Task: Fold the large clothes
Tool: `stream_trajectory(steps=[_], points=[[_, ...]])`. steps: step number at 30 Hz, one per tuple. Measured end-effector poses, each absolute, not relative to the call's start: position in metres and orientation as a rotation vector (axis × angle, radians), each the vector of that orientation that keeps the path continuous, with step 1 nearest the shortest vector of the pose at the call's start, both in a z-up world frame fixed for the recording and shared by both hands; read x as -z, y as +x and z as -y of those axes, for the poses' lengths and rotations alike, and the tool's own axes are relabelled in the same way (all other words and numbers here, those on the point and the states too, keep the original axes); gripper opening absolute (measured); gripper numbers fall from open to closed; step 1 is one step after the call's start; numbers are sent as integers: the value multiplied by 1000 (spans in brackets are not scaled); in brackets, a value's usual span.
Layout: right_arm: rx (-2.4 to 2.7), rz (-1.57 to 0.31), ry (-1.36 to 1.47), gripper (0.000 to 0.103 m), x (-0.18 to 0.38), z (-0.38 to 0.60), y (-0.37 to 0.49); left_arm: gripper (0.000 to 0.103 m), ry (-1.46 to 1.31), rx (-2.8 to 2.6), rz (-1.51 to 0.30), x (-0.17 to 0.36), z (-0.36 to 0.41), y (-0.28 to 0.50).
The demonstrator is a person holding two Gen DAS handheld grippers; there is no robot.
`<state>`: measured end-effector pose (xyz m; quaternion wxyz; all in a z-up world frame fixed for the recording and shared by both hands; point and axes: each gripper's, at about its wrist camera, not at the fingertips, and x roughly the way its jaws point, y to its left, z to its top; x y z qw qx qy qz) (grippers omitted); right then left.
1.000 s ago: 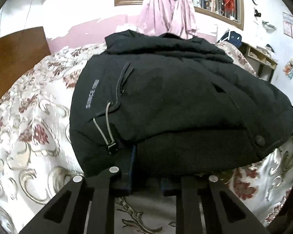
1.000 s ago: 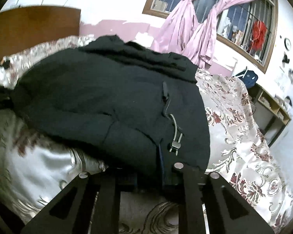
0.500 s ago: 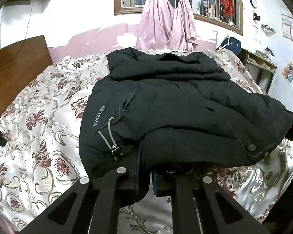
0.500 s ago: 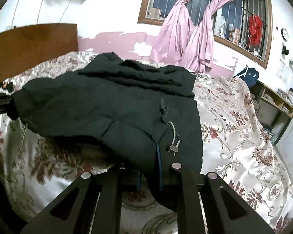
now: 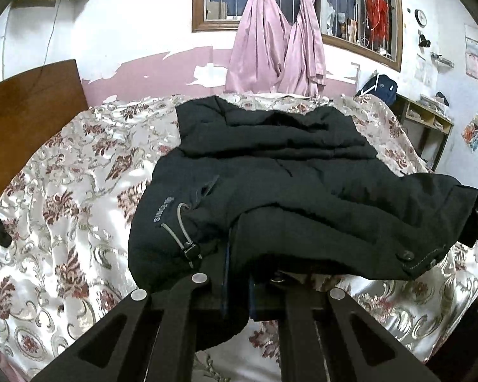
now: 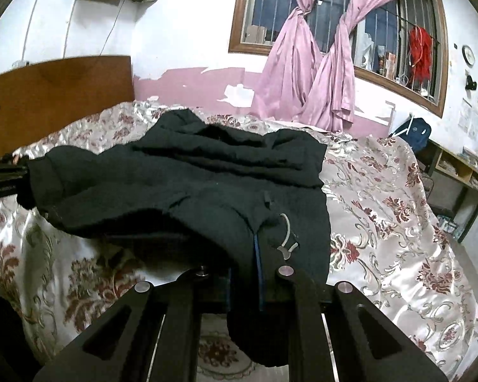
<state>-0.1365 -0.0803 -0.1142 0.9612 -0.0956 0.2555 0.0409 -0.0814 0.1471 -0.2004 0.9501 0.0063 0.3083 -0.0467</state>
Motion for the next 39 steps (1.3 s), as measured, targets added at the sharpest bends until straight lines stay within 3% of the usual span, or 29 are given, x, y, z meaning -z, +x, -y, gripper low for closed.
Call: stream_trajectory(steps=[21,39], points=[[-121,-491,-166,9,64,91,-82,7,0,121,-612,141,-143,-15],[-159,-567,-144,9,29,110,79,7,-25,164,-677,111,-145,151]])
